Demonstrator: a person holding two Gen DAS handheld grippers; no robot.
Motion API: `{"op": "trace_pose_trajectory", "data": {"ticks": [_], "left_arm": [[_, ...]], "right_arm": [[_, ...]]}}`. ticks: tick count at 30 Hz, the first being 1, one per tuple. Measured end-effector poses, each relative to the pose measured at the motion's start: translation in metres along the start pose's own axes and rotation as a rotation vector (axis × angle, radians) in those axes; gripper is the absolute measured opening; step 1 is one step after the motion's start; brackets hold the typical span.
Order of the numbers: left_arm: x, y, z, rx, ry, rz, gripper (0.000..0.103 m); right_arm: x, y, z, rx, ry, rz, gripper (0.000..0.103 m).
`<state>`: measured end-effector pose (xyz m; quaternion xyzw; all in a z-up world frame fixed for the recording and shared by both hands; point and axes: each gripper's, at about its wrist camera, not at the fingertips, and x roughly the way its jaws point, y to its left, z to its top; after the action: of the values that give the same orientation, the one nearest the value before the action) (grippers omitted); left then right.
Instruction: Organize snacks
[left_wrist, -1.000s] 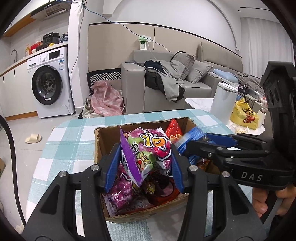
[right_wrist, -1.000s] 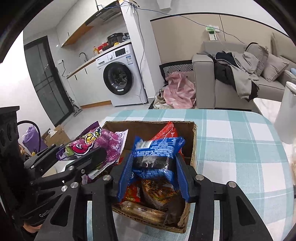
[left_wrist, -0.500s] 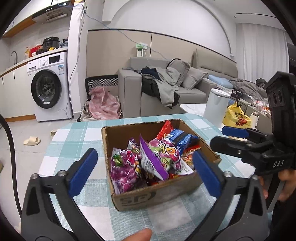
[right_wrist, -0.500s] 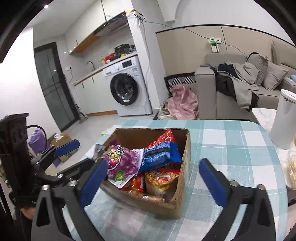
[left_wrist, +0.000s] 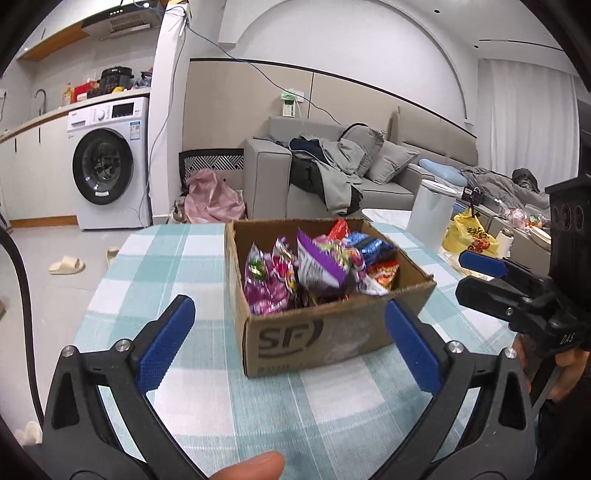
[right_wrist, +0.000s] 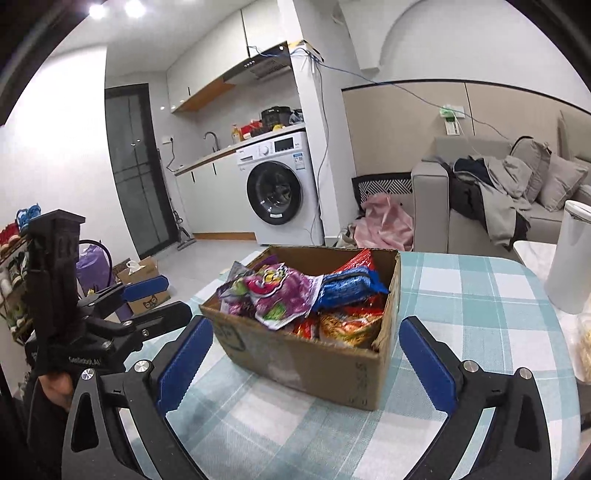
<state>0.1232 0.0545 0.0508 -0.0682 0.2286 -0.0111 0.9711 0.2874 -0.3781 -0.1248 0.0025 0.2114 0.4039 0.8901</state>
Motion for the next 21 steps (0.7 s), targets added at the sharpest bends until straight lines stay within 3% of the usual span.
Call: {"op": "trace_pose_trajectory", "data": {"ticks": [16,21], "left_arm": [[0.005,0.002,-0.034,0.003,-0.059,0.070,0.102],[0.012,-0.001,-0.038,0.015,-0.058,0.080,0.102]], "right_arm": [[0.000,0.003,-0.031,-0.023,-0.058,-0.027,0.103],[0.000,0.002,-0.037,-0.050,-0.088,-0.071,0.103]]}}
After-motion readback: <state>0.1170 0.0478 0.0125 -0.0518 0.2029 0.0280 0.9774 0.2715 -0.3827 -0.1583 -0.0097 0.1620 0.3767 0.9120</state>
